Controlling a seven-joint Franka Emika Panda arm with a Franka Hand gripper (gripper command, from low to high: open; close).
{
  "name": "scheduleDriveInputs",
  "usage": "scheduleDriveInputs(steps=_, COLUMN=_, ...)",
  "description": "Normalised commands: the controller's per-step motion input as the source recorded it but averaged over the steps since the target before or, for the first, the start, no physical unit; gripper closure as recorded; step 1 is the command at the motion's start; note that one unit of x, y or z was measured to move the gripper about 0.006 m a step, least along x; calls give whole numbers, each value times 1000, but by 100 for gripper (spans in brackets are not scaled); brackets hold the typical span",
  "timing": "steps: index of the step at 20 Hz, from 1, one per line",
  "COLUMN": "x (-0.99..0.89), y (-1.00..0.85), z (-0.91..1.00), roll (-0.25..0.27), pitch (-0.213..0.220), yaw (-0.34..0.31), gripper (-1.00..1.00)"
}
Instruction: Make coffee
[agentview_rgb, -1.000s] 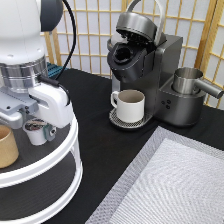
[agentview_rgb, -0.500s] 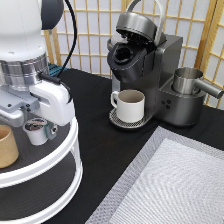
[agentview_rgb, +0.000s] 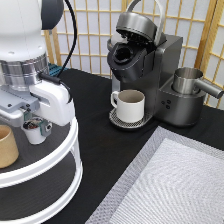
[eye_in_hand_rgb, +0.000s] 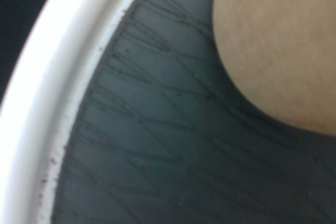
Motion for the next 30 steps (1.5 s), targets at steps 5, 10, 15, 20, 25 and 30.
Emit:
scheduleDriveInputs(steps=5, x=310, y=555, z=1000, roll=67, pitch=15, yaw=19, gripper=100)
scheduleDriveInputs(steps=10, x=413, y=683, z=855, roll=157, pitch=115, yaw=53, gripper=100)
scheduleDriveInputs(steps=15, x=457, y=680, z=642, roll=228, pitch=106, yaw=44, gripper=100)
scheduleDriveInputs(steps=20, x=374, y=638, z=495, roll=279, pitch=76, yaw=49, gripper=100)
scheduleDriveInputs(steps=25, x=349, y=575, z=416, roll=306, pitch=51, yaw=39, gripper=100)
scheduleDriveInputs(steps=30, x=241, y=423, z=301, roll=345, pitch=39, yaw=14, gripper=100)
